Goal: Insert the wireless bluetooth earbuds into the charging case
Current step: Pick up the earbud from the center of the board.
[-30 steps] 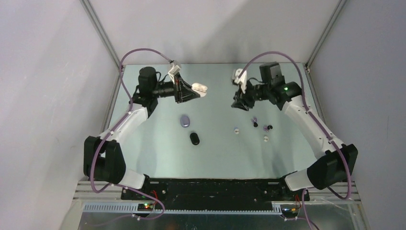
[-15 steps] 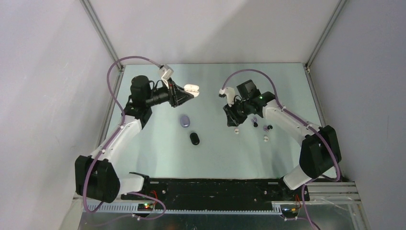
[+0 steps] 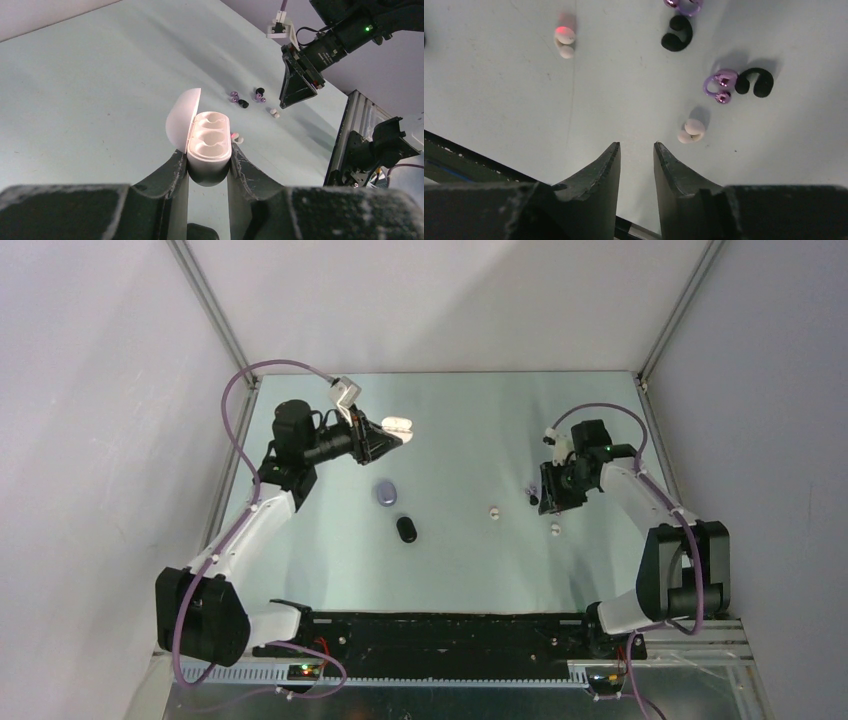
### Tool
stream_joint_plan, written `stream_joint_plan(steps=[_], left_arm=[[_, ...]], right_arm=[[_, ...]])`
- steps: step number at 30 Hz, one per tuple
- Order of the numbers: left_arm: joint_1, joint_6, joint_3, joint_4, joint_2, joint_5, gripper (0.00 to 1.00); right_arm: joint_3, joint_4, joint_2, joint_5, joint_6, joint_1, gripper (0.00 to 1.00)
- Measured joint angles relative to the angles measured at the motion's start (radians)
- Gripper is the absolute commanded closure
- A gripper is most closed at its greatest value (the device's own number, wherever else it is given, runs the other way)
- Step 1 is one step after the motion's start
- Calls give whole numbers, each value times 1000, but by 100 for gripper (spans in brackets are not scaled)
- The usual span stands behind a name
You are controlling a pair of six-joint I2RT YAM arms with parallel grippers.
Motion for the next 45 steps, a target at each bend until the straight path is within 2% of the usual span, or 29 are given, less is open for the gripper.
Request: stream_joint_plan(steps=[6, 8, 17, 24, 31, 45], left_arm=[[0, 1, 0, -17, 0, -6, 100], [0, 1, 0, -24, 0, -9, 100], [0, 24, 2, -72, 0, -23, 100], [10, 29, 2, -84, -28, -43, 100], [24, 43, 2, -96, -75, -63, 100], [39, 44, 2, -100, -87, -66, 100]], right_arm=[[-17, 0, 0, -27, -16, -32, 61], [-14, 15, 1, -29, -2, -10, 65], [121, 105, 121, -13, 45, 256, 70], [178, 126, 249, -3, 48, 375, 72], [193, 123, 354, 50, 49, 385, 70], [207, 124, 377, 143, 60, 394, 65]])
